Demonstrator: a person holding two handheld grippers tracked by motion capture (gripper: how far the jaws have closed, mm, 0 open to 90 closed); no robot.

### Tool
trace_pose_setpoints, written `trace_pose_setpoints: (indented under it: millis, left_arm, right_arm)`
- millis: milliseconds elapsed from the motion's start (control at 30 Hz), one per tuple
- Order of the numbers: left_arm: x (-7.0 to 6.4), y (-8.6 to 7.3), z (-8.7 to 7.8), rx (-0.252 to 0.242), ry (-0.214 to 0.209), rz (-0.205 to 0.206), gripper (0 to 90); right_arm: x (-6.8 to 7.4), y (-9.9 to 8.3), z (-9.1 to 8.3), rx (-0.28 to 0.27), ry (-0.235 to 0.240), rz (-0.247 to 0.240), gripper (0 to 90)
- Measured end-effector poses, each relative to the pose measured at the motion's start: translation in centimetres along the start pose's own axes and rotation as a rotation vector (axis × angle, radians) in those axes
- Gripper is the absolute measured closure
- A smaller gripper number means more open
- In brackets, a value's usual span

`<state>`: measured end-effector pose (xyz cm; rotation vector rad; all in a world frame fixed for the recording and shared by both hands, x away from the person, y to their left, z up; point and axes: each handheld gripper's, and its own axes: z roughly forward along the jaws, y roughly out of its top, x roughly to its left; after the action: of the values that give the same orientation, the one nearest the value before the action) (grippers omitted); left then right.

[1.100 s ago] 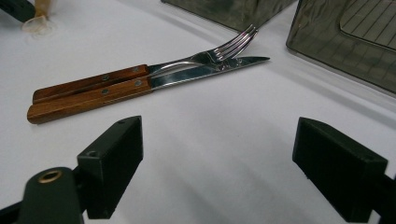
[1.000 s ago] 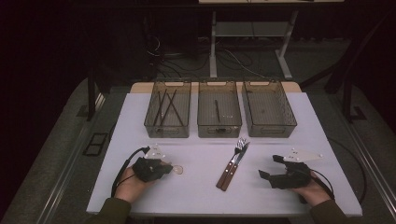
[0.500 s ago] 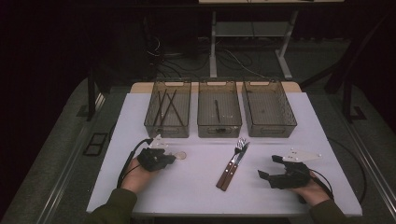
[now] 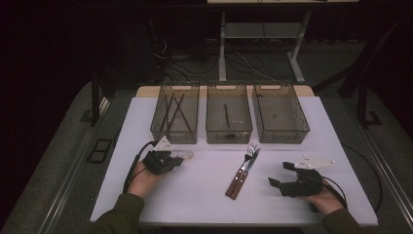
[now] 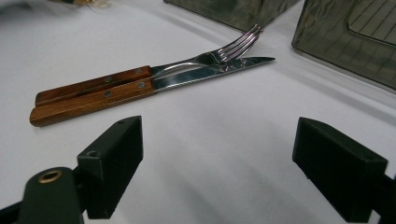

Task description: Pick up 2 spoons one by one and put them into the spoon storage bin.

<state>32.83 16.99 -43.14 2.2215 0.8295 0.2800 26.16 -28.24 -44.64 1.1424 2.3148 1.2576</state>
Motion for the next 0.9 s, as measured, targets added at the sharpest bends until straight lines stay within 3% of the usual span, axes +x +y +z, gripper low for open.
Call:
trace_pose_setpoints:
  millis: [100, 200, 300, 433, 600, 900]
  left_arm:
    - [0.7, 0.4, -0.9, -0.042, 0.011, -0.009, 82.0]
    - [1.8, 0.5, -1.1, -0.036, 0.045, -0.017, 73.1]
    - [3.1, 0.6, -0.8, -0.046, 0.017, -0.059, 66.0]
    - [3.8, 0.5, -0.2, -0.017, -0.012, -0.068, 57.7]
    - [3.9, 0.3, 0.4, 0.026, -0.038, -0.058, 55.9]
    - [3.6, 0.3, 0.9, 0.057, -0.067, -0.04, 55.6]
  right_arm:
    - [0.0, 0.0, 0.0, 0.0, 0.0, -0.002, 15.8]
    - [0.0, 0.0, 0.0, 0.002, 0.0, -0.002, 15.8]
    - [0.0, 0.0, 0.1, 0.001, 0.003, -0.005, 15.8]
    - [0.0, 0.0, 0.2, 0.006, 0.004, -0.005, 15.8]
    - [0.1, -0.1, 0.2, 0.007, 0.004, -0.009, 15.8]
    - [0.3, 0.0, 0.3, 0.012, 0.007, -0.018, 15.8]
